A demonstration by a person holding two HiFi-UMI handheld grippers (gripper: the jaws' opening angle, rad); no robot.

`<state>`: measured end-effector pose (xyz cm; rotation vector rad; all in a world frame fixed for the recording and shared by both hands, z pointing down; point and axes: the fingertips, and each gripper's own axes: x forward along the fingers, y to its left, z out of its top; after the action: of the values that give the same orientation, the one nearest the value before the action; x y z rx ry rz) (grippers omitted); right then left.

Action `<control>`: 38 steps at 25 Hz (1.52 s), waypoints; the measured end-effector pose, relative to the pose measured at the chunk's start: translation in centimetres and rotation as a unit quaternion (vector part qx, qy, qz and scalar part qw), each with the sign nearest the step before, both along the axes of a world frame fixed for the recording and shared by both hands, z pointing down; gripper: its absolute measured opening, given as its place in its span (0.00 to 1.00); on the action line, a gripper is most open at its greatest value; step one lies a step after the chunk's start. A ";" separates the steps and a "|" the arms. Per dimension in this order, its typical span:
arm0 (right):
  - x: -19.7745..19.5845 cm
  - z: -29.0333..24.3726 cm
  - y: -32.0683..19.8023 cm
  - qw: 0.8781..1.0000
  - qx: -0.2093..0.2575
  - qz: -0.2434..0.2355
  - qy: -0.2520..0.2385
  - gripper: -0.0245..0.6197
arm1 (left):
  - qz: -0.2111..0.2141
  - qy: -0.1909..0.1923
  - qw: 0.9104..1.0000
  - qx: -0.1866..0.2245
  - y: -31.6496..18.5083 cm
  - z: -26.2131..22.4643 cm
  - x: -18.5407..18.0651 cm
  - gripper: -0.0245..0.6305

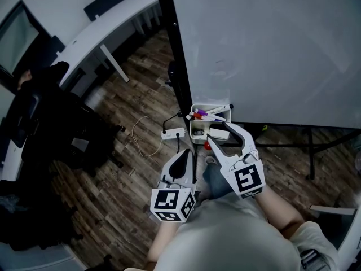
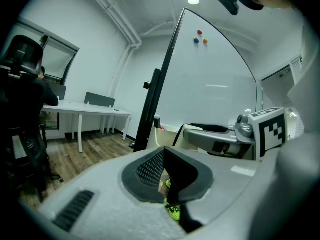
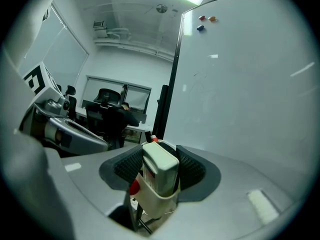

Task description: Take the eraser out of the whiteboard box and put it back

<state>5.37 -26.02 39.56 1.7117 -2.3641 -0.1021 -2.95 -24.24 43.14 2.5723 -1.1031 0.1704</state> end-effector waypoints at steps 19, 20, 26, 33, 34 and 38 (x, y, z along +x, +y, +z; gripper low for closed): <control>0.2 1.6 -0.4 1.000 -0.018 0.003 0.002 0.38 | -0.001 -0.008 1.000 -0.001 1.1 0.0 -0.6 0.04; 0.2 1.7 -0.4 1.000 -0.020 0.004 0.002 0.39 | -0.001 -0.008 1.000 -0.001 1.2 0.0 -0.6 0.04; 0.3 2.2 -0.5 1.000 -0.024 0.006 0.011 0.40 | 0.001 -0.009 1.000 0.002 1.6 -0.1 -0.7 0.04; 0.4 2.2 -0.3 0.999 -0.026 0.014 0.013 0.40 | 0.003 -0.010 1.000 0.005 2.0 -0.3 -1.0 0.04; 0.5 2.2 -0.2 0.999 -0.025 0.015 0.013 0.40 | 0.003 -0.009 1.000 0.005 2.1 -0.3 -1.0 0.04; 0.6 2.0 0.1 0.999 -0.022 0.018 0.014 0.39 | 0.002 -0.008 1.000 0.007 2.3 -0.5 -1.2 0.04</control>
<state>5.92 -25.90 41.52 1.7212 -2.2965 -0.0665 -4.17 -21.91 42.67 2.5896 -1.1096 0.1863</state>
